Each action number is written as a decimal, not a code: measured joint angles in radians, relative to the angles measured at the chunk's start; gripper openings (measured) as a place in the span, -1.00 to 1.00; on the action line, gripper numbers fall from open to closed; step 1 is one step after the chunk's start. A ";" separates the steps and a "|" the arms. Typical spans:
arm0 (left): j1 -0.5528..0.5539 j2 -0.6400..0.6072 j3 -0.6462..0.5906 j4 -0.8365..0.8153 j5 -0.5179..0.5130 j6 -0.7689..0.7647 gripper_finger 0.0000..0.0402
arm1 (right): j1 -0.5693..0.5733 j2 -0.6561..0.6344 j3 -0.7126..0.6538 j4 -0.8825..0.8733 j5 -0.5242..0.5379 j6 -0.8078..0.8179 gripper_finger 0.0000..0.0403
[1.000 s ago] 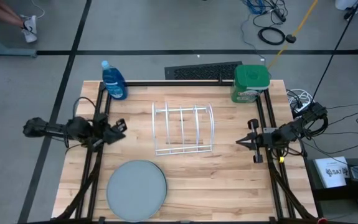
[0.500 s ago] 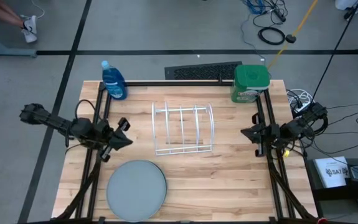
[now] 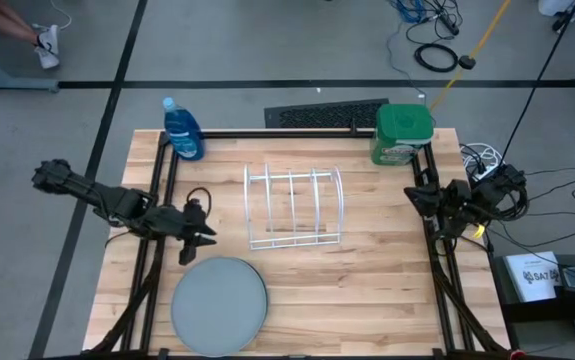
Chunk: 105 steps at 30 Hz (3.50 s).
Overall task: Sort dishes
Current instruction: Put the gray plate into the dish rack
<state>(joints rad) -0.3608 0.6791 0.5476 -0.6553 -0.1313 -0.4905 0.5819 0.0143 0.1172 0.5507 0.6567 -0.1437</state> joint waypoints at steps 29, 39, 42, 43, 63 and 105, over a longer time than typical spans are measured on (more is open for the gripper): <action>-0.013 0.313 0.000 -0.041 0.233 -0.049 -0.23 | 0.000 0.000 0.002 -0.105 -0.001 0.104 -0.95; -0.013 0.212 0.031 -0.071 0.226 -0.049 -0.23 | 0.000 0.000 0.002 -0.105 0.001 0.079 -0.95; -0.013 0.165 0.065 -0.044 0.239 -0.052 -0.23 | 0.000 0.000 0.002 -0.105 0.001 0.079 -0.95; -0.013 0.154 0.067 -0.023 0.246 -0.055 -0.23 | 0.000 0.000 0.002 -0.105 0.001 0.079 -0.95; -0.106 0.317 0.066 -0.124 0.241 -0.262 -0.23 | 0.000 0.000 0.002 -0.116 0.001 0.103 -0.95; -0.110 0.395 0.178 -0.311 -0.053 -0.181 -0.85 | 0.000 0.000 0.001 -0.113 0.002 0.080 -0.95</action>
<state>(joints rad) -0.4709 1.0746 0.7259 -0.9660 -0.1839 -0.6716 0.5822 0.0144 0.1177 0.4374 0.6582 -0.0638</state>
